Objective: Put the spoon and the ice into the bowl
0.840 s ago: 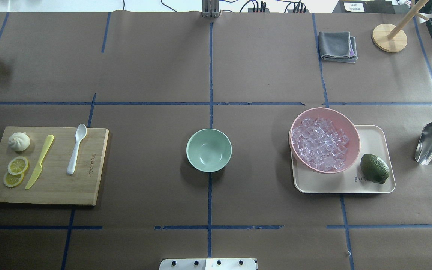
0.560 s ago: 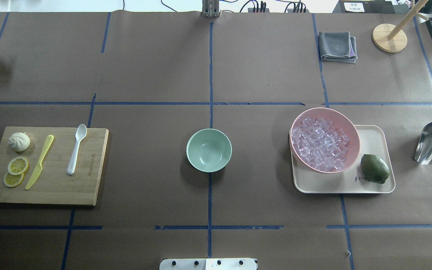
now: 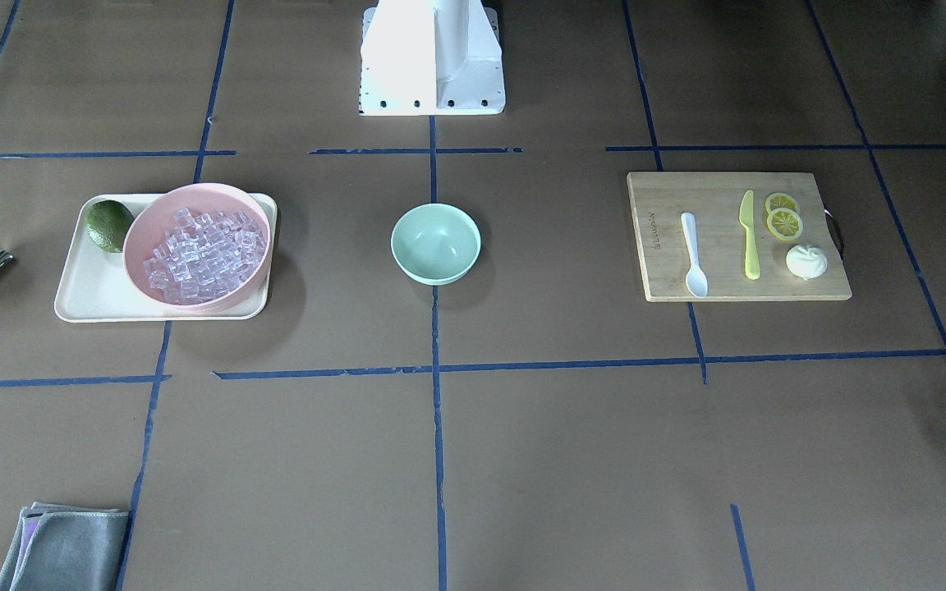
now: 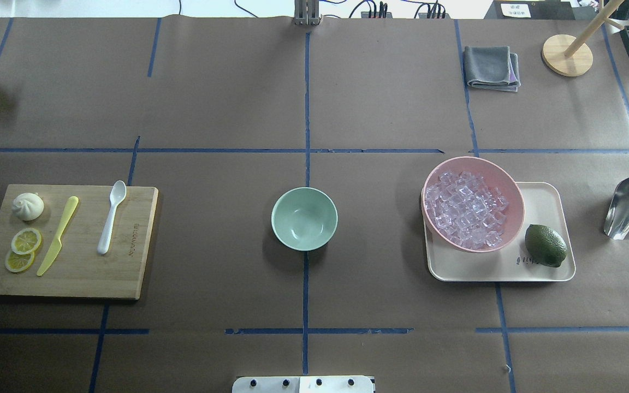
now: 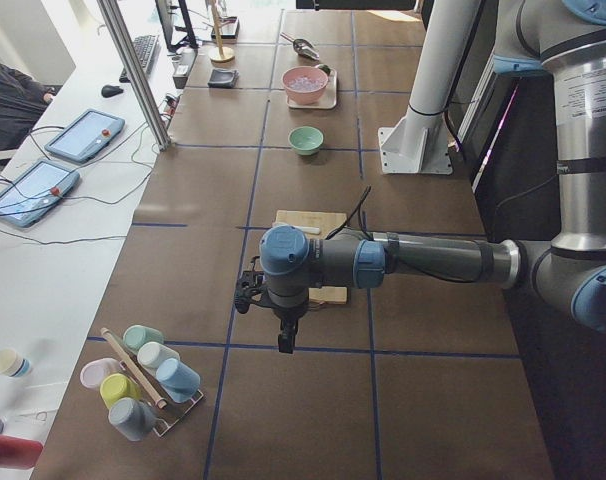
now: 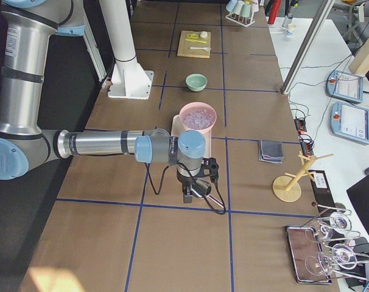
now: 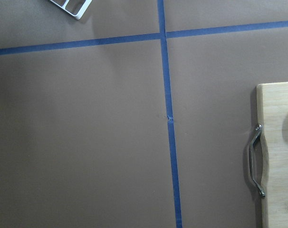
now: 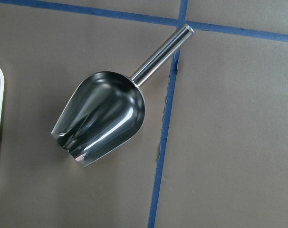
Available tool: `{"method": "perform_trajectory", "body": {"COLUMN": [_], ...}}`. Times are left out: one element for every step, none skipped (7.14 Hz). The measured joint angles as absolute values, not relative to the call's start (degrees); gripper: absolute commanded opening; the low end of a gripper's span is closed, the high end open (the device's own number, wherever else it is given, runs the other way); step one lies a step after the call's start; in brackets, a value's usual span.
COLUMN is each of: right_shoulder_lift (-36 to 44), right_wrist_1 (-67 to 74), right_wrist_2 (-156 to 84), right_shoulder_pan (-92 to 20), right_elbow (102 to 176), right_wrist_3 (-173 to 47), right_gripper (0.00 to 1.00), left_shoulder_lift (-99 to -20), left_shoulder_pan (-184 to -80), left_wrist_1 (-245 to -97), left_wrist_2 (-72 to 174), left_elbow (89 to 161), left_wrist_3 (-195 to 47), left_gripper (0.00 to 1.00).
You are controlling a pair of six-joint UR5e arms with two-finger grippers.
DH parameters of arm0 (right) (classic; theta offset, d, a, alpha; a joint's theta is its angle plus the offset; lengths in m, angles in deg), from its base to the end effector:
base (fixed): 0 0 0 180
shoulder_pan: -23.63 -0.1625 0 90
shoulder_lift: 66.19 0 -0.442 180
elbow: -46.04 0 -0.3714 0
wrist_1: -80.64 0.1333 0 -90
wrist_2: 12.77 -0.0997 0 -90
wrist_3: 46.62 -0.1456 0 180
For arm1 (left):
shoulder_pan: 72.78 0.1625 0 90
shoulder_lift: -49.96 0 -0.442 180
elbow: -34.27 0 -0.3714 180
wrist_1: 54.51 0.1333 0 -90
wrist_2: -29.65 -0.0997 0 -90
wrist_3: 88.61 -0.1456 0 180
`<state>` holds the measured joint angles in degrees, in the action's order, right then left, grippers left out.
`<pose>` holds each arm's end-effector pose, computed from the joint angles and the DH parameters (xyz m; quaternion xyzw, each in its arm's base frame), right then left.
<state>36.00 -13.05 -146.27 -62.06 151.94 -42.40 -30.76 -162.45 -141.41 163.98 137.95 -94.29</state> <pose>0.0046 -0.3784 0.6761 -0.0001 -0.3706 -0.0691 0.9262 -0.0292 -0.4012 0.6721 0.0281 0.3763 0.0528 0.9245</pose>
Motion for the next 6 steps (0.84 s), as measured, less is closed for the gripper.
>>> {"method": "perform_trajectory", "body": {"right_shoulder_lift": [36.0, 36.0, 35.9, 35.9, 36.0, 36.0], "right_wrist_1": [-13.1, -13.1, -13.0, -13.0, -13.0, -13.0], "right_wrist_2": [-146.3, -146.3, -146.5, -146.8, -147.1, -147.2], "right_shoulder_pan": [-62.1, -62.1, -62.1, -62.1, -62.1, -62.1], "right_elbow": [151.9, 151.9, 152.0, 152.0, 152.0, 152.0], "right_wrist_3": [-42.4, -42.4, -42.4, -42.4, -42.4, -42.4], "right_gripper": [1.0, 1.0, 1.0, 1.0, 1.0, 1.0], "left_shoulder_lift": [-32.4, -34.4, -35.7, -36.6, -36.8, -37.1], "left_shoulder_pan": [-162.1, -161.0, -159.2, -157.6, -154.6, -149.8], "left_wrist_1": [-143.5, -146.2, -147.8, -149.0, -150.8, -152.2], "left_wrist_2": [164.1, 164.6, 165.7, 166.4, 167.1, 167.7], "left_elbow": [138.1, 138.2, 138.3, 138.7, 139.5, 140.4], "left_wrist_3": [-94.2, -94.0, -93.9, -94.0, -92.9, -88.7], "left_gripper": [1.0, 1.0, 1.0, 1.0, 1.0, 1.0]}}
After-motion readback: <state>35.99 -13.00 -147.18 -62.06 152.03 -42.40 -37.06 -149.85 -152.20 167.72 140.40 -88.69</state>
